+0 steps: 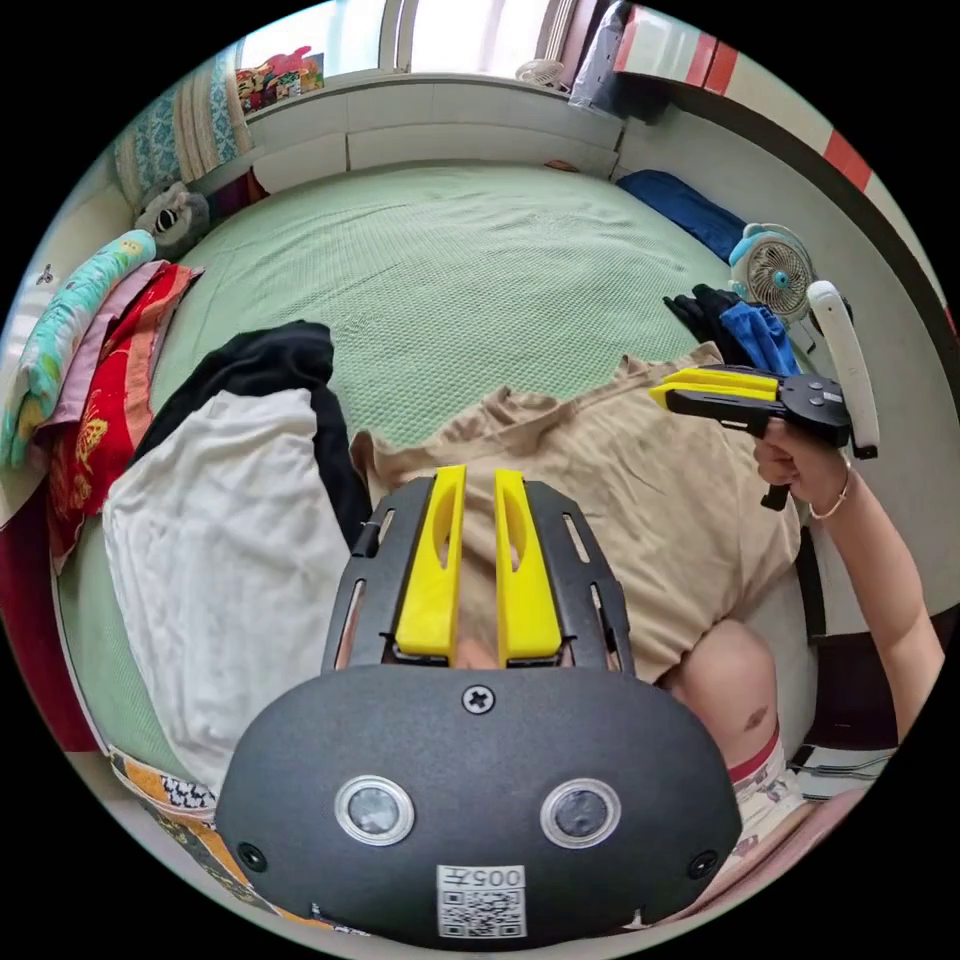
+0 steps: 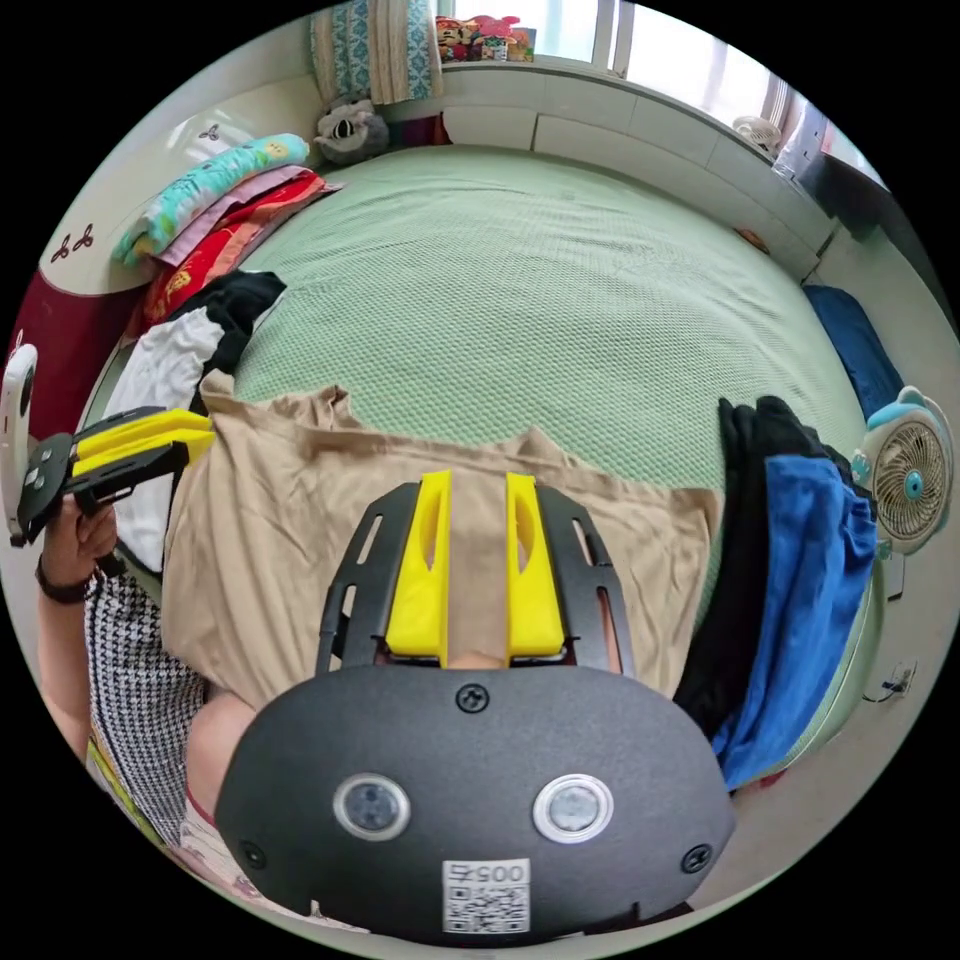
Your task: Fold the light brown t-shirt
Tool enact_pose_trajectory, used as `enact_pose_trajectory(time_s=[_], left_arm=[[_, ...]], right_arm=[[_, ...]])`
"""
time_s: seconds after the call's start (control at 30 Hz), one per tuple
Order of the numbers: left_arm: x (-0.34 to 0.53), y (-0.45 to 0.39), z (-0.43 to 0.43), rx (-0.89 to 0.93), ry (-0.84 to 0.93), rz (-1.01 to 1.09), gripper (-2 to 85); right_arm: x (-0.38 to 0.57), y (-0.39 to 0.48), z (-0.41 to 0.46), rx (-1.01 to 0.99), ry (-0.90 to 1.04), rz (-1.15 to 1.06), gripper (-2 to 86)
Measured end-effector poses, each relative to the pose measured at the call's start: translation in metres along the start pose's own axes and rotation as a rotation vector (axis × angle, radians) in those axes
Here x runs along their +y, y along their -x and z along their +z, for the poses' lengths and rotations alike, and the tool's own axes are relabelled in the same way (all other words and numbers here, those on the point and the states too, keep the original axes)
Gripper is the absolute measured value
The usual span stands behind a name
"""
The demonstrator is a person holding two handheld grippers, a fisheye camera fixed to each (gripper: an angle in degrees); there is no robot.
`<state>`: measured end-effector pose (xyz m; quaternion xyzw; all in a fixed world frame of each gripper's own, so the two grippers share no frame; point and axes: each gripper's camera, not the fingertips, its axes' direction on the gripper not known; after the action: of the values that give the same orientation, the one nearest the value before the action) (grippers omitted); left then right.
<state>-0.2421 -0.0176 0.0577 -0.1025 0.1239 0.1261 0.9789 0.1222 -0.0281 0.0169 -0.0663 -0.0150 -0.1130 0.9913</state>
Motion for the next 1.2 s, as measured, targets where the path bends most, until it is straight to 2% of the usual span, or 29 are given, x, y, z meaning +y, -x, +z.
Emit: enact_pose_trajectory(time_s=[0.23, 0.47, 0.6, 0.67, 0.77, 1.0, 1.2], left_arm=[[0.113, -0.033, -0.017, 0.011, 0.084, -0.049, 9.4], [0.164, -0.057, -0.014, -0.072, 0.133, -0.157, 10.7], [0.174, -0.07, -0.01, -0.072, 0.155, -0.216, 9.4], [0.175, -0.081, -0.019, -0.094, 0.157, -0.228, 6.7], [0.18, -0.101, -0.033, -0.188, 0.157, -0.205, 4.1], [0.207, -0.125, -0.054, -0.135, 0.134, -0.27, 5.0], [0.203, -0.201, -0.109, -0.186, 0.05, -0.137, 6.0]], right_arm=[[0.135, -0.065, -0.062, 0.039, 0.041, 0.101, 9.7], [0.234, -0.089, -0.08, 0.009, 0.097, 0.189, 11.6], [0.259, -0.096, -0.068, -0.002, 0.142, 0.249, 9.7], [0.269, -0.097, -0.07, -0.001, 0.129, 0.242, 3.7], [0.283, -0.103, -0.082, 0.089, 0.108, 0.254, -0.8], [0.309, -0.127, -0.086, 0.021, 0.127, 0.317, -0.6], [0.331, -0.141, -0.13, 0.052, 0.061, 0.255, 5.7]])
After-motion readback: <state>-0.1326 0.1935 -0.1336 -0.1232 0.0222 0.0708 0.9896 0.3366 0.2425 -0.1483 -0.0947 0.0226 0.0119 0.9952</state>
